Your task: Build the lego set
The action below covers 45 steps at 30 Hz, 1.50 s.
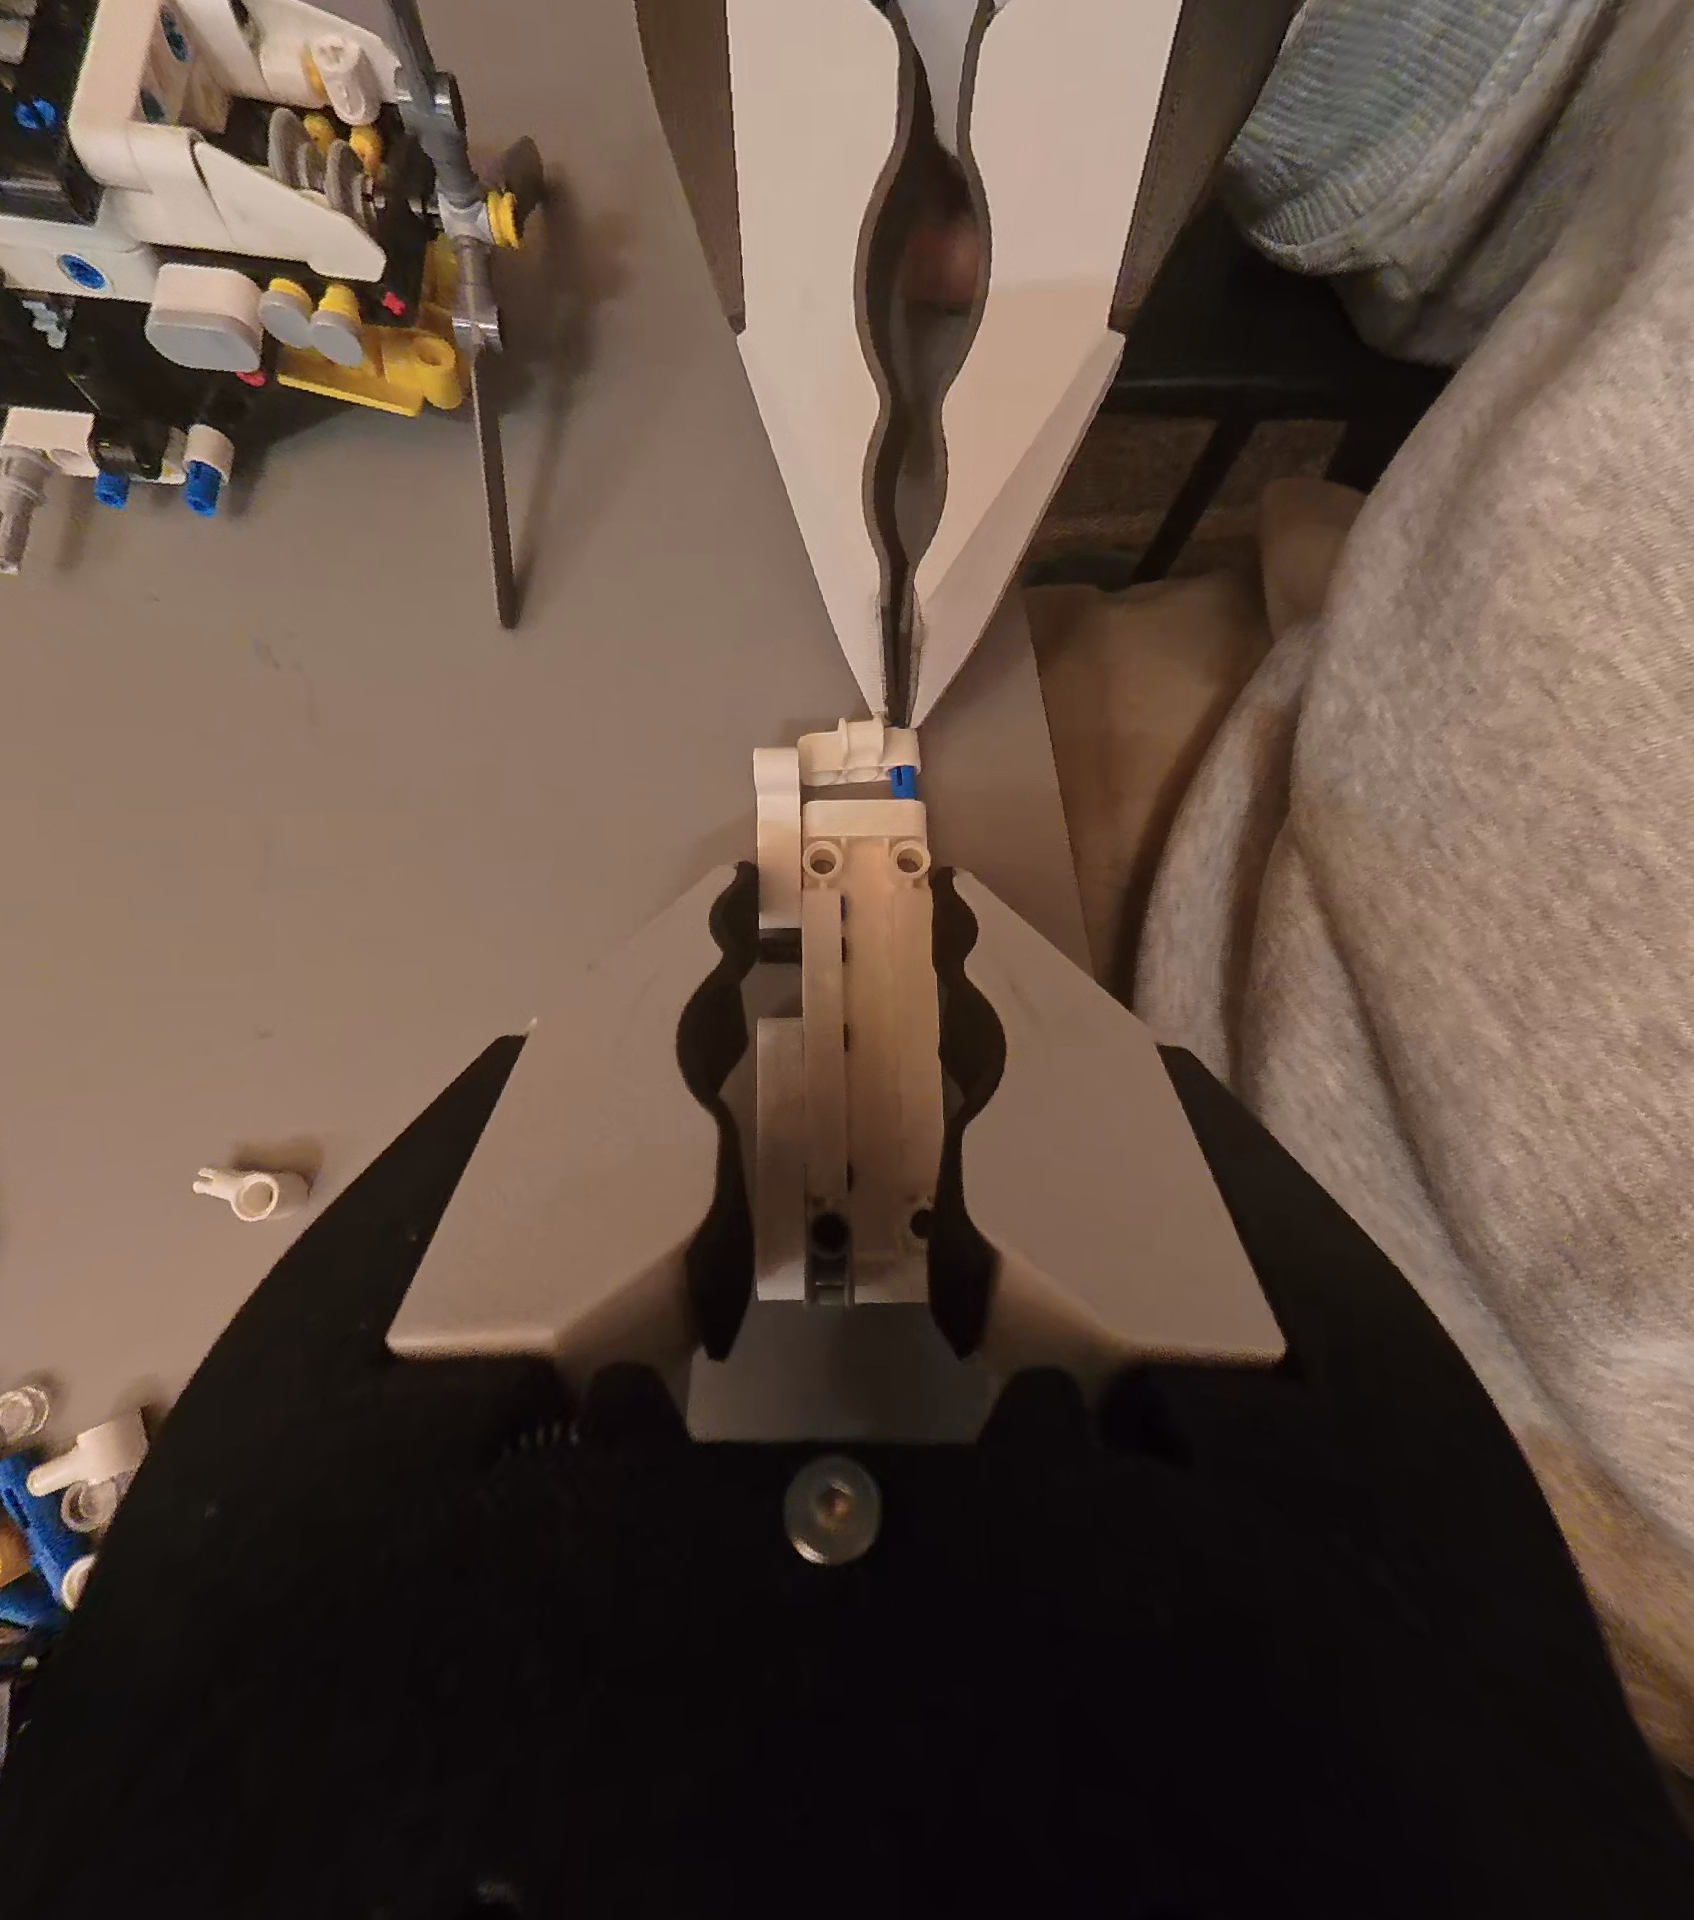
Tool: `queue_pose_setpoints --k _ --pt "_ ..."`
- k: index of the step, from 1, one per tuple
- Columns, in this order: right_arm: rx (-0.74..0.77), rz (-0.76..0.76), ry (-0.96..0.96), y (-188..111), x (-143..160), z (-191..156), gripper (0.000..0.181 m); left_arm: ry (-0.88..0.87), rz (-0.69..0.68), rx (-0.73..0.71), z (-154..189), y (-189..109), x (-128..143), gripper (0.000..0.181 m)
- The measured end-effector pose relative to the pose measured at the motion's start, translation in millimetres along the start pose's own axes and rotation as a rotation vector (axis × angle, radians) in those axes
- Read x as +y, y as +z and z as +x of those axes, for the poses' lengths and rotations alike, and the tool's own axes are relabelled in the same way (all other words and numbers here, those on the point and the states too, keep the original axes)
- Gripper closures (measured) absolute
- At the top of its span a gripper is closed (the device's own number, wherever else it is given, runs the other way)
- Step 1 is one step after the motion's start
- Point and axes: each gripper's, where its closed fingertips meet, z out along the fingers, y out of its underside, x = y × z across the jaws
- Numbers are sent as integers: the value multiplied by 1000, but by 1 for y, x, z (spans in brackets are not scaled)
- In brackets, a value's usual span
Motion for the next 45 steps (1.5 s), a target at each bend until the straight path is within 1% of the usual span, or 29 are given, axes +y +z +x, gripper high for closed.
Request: queue_pose_setpoints --k 33,36,40,45 --pt "33 16 -25 0 -1 0 181 -53 -4 -14 -4 0 1 148" --pt "28 19 7 0 -1 0 181 -48 -4 -24 -5 0 1 148" --pt "6 27 112 0 -2 3 181 -47 -6 -49 -5 0 2 147" --pt "11 27 99 0 -2 2 181 -57 -5 -39 -4 0 2 148"
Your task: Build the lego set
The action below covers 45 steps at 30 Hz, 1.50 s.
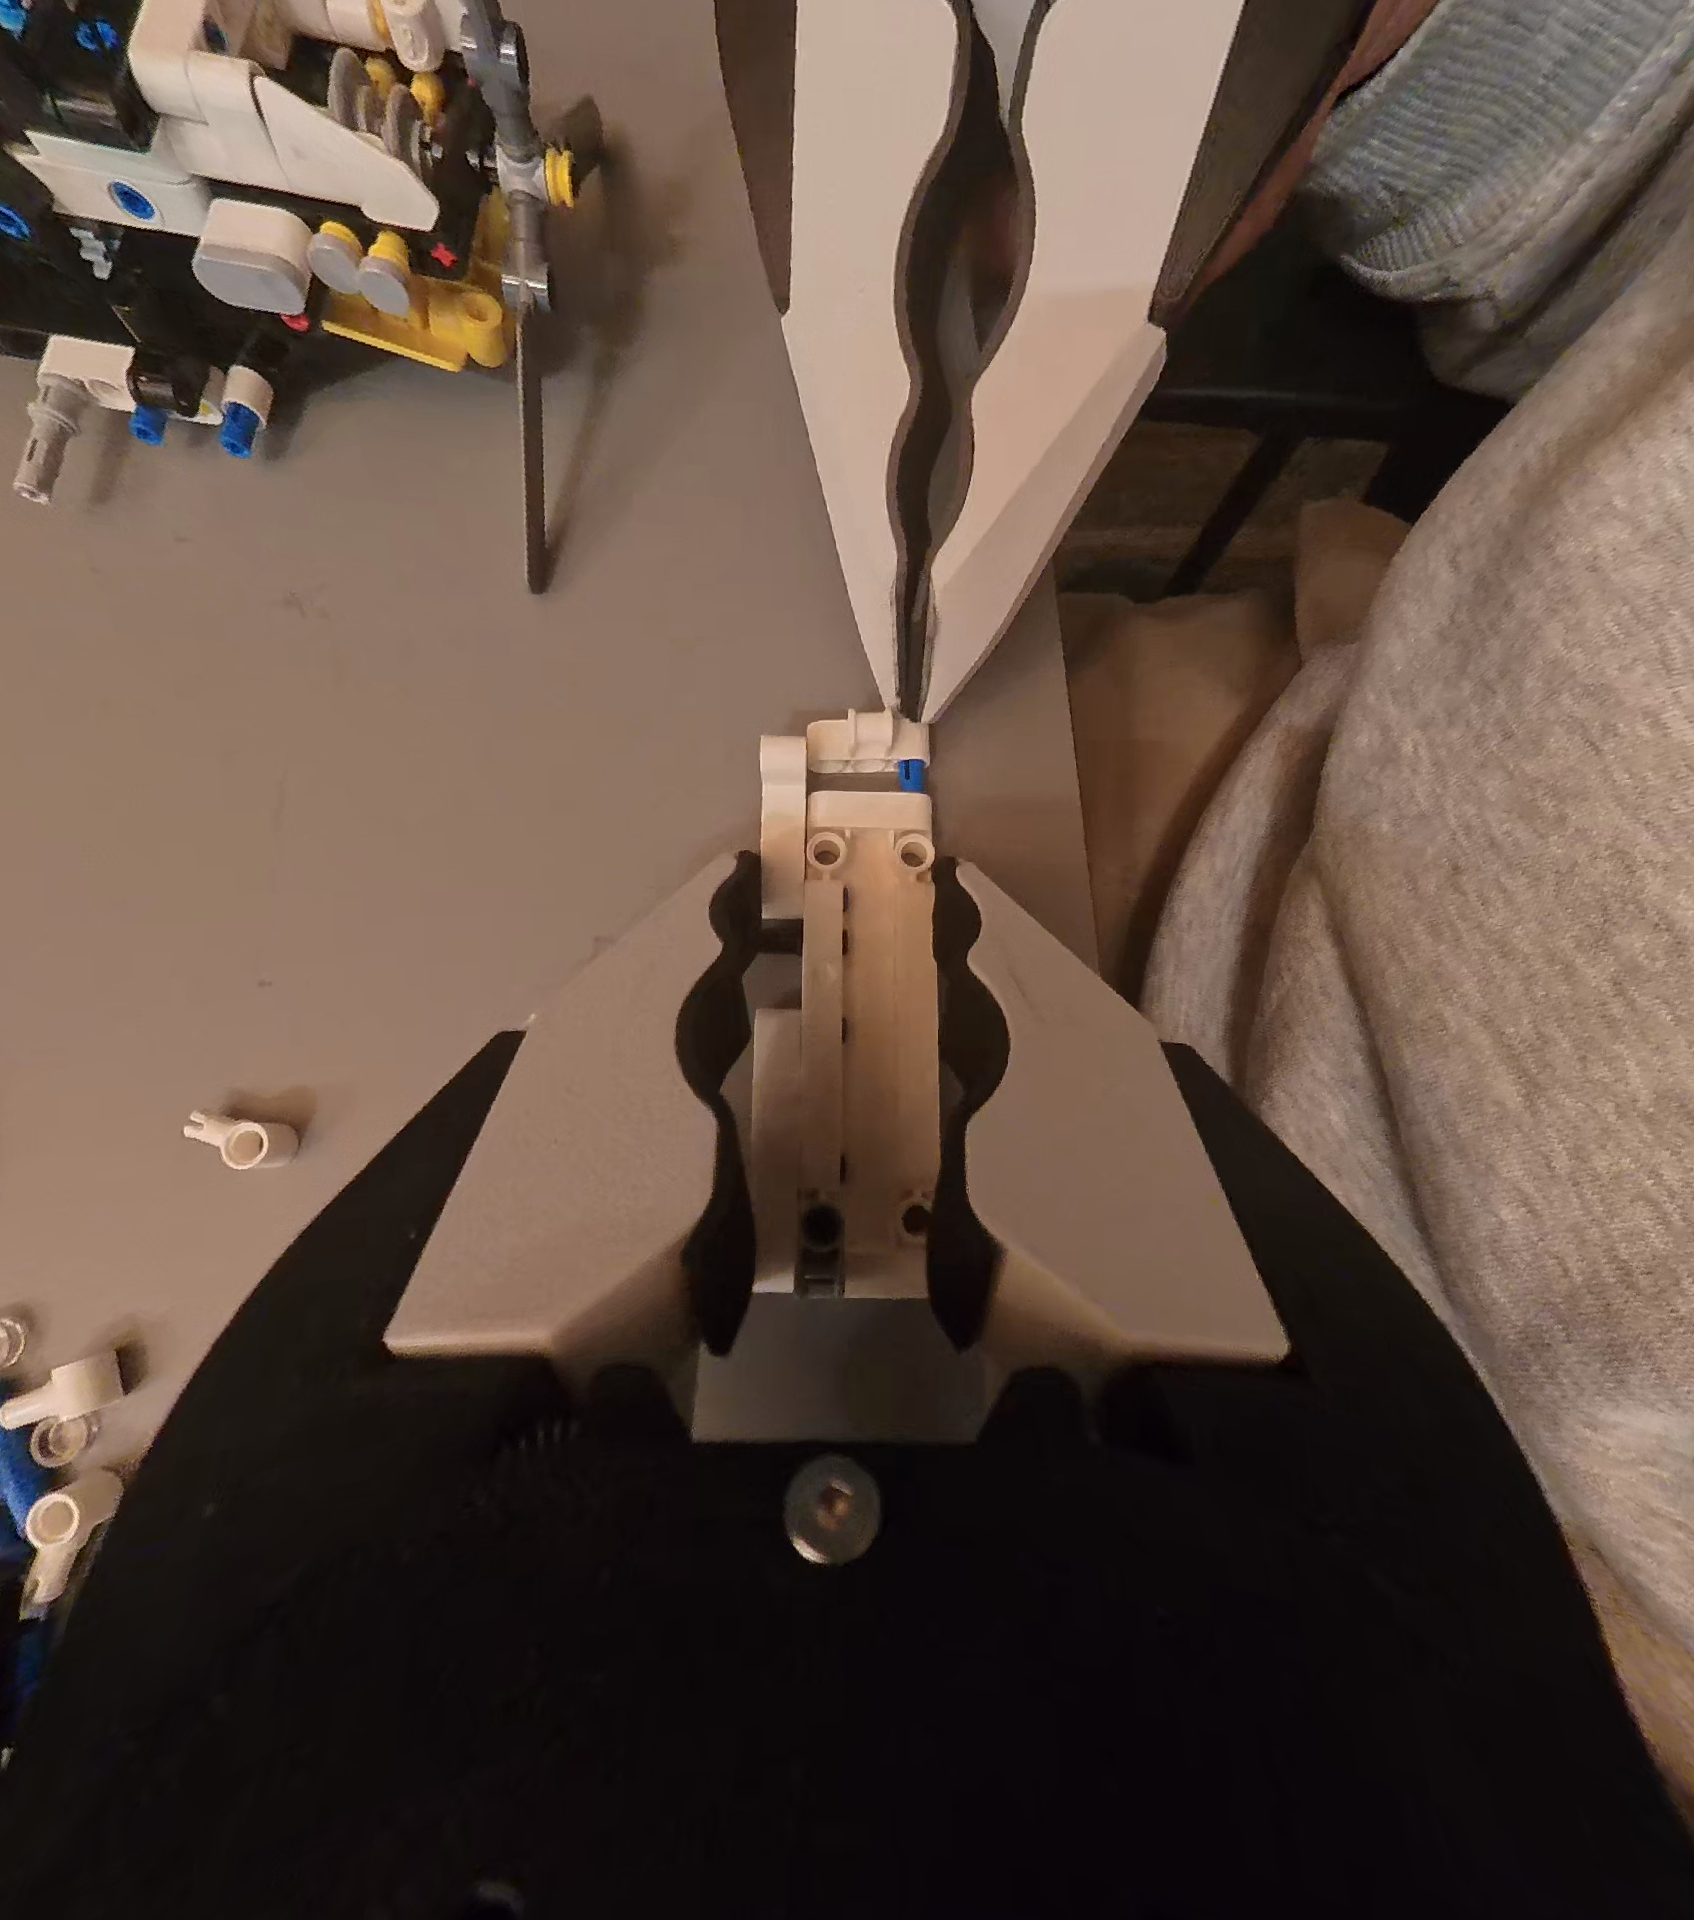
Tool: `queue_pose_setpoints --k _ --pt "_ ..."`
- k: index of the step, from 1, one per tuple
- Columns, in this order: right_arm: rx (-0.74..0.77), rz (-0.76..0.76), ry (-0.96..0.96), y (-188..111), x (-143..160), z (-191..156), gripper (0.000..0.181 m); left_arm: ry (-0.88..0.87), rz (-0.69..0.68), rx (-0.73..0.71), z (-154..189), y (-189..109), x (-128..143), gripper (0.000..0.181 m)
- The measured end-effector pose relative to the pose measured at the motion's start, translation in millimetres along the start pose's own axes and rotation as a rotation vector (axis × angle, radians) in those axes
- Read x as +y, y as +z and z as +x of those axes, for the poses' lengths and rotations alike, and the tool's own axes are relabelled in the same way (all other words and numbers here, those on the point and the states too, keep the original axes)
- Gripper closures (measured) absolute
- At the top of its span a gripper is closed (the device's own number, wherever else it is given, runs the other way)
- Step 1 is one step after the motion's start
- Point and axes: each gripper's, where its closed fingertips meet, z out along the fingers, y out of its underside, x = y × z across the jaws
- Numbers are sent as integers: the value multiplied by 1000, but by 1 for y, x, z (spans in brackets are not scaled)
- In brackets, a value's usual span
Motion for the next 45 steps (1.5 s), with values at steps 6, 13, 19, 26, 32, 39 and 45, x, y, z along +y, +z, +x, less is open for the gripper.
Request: queue_pose_setpoints --k 6,13,19,26,32,39,45 --pt "-3 -10 60 0 1 1 181 2 0 -8 1 0 0 147" --pt "-6 -7 110 1 1 1 181 -25 2 -12 6 2 1 148" --pt "21 -13 165 1 1 2 181 -47 2 -43 12 3 1 148" --pt "27 5 190 1 0 5 181 -45 -3 -72 15 4 1 147" --pt "33 21 219 0 -1 7 181 -48 -4 -96 12 3 2 147" --pt "58 24 222 0 -1 9 181 -45 -8 -132 3 3 2 146" --pt "75 45 229 0 -2 9 181 -46 -5 -166 -2 1 2 146"
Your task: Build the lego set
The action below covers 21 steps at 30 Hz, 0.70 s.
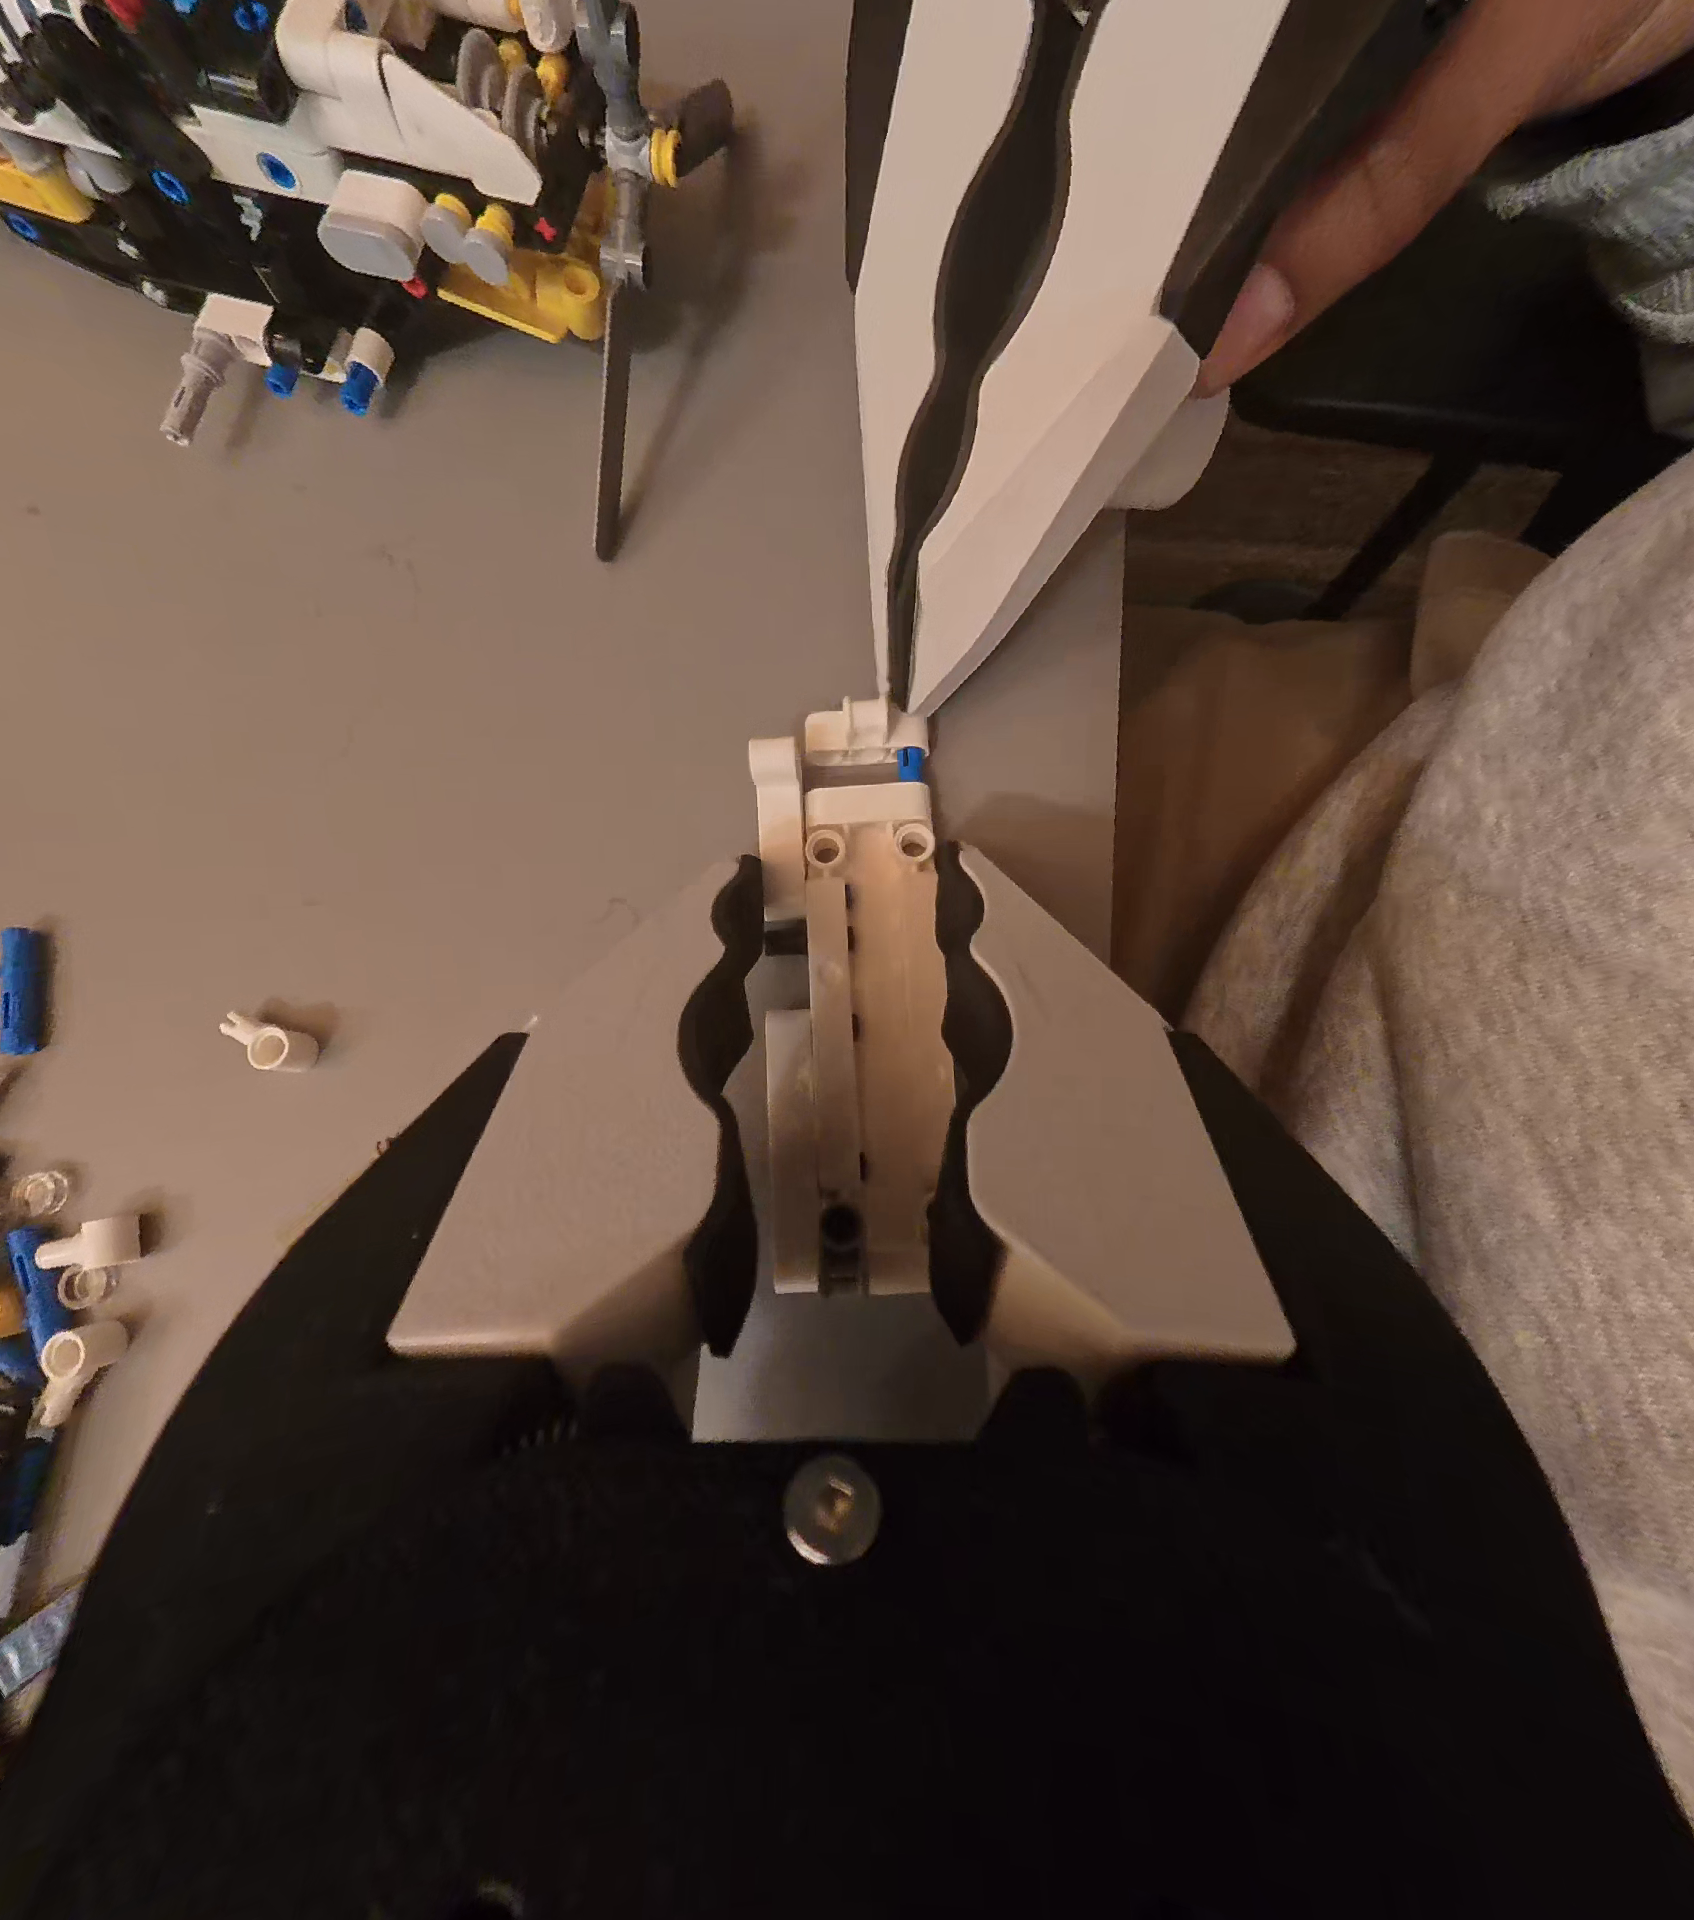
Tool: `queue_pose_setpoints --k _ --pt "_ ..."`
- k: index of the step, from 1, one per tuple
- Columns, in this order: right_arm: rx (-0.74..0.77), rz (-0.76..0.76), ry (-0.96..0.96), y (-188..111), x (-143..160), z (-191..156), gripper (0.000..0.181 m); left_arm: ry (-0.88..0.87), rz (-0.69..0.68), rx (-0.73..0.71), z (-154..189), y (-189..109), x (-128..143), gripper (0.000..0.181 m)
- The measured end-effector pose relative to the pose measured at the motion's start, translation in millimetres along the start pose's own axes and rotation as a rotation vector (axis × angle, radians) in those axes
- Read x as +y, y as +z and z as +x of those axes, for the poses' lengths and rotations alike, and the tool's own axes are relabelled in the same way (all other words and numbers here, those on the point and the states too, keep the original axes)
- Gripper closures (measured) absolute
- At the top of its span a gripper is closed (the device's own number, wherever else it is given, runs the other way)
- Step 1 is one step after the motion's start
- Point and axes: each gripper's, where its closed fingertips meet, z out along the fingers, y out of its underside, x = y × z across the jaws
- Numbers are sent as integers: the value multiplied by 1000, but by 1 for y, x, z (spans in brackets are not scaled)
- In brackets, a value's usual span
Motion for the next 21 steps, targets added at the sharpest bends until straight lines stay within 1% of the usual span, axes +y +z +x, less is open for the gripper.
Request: queue_pose_setpoints --k 5,9,21 --pt "3 5 -35 1 -1 -1 181 2 0 12 -1 -1 0 146" --pt "-20 21 -9 1 -2 -1 181 -21 -1 3 -2 -1 0 146" --pt "9 -3 -38 1 0 -1 181 -33 -1 4 -3 -1 0 146"
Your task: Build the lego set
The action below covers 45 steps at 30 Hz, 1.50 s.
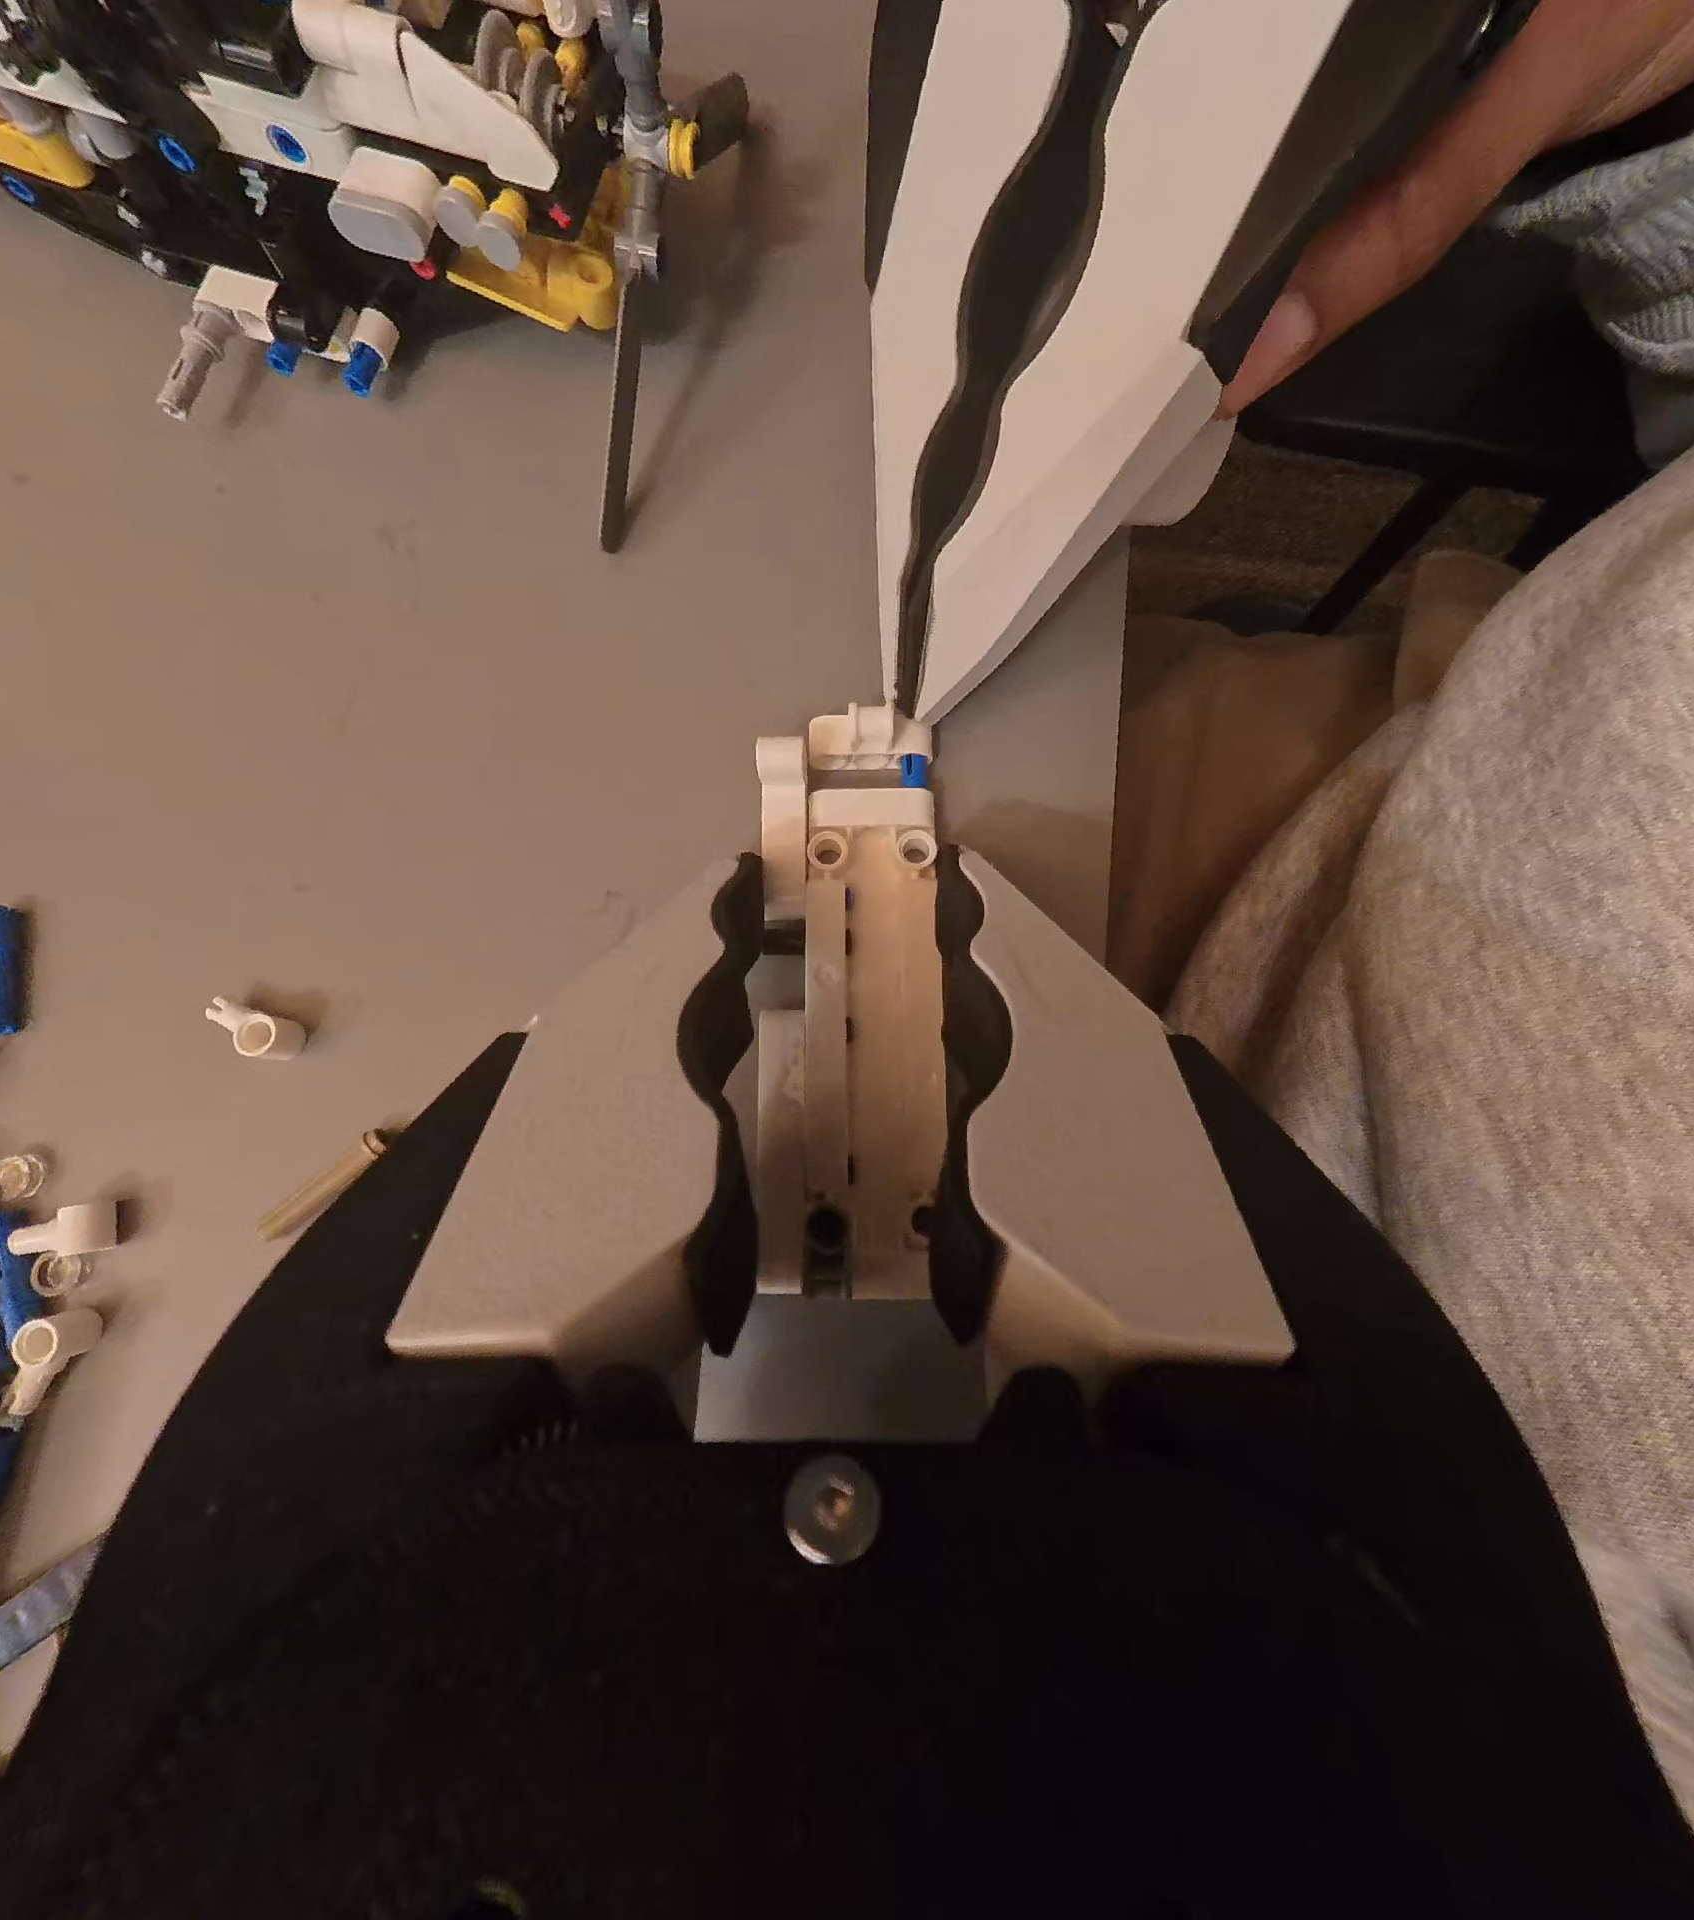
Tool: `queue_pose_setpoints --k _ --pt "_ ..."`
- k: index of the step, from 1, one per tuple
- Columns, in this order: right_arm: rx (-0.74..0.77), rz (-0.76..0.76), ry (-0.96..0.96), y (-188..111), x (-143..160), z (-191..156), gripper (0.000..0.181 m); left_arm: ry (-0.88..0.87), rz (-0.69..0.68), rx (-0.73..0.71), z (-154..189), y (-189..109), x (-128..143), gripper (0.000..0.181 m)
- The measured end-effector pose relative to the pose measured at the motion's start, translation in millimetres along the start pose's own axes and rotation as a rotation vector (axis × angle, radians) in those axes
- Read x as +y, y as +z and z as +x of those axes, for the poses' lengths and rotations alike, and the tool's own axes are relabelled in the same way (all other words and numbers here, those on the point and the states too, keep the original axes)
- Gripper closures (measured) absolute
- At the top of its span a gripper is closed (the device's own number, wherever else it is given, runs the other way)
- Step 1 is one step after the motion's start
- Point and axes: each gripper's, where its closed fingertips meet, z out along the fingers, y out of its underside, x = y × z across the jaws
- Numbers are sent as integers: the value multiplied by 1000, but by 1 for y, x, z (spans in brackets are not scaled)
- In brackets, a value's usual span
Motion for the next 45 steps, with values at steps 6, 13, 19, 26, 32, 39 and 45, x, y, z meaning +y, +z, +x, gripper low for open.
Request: queue_pose_setpoints --k 6,13,19,26,32,39,45 --pt "-11 66 -44 -12 -10 -3 173 14 -1 8 0 0 0 146" --pt "30 -11 -131 -12 5 4 168 7 -1 9 0 -1 0 146" --pt "56 -67 -221 -7 9 2 173 7 -1 18 1 -1 0 146" --pt "29 -183 -484 -3 13 -3 178 43 -32 41 3 -2 1 146" --pt "17 -243 -620 -6 13 2 178 55 -32 51 5 -3 2 146" --pt "-97 -263 -646 -4 12 1 178 56 -11 95 12 -1 2 146" --pt "-169 -286 -638 -4 14 -2 178 69 -22 95 18 0 2 146"
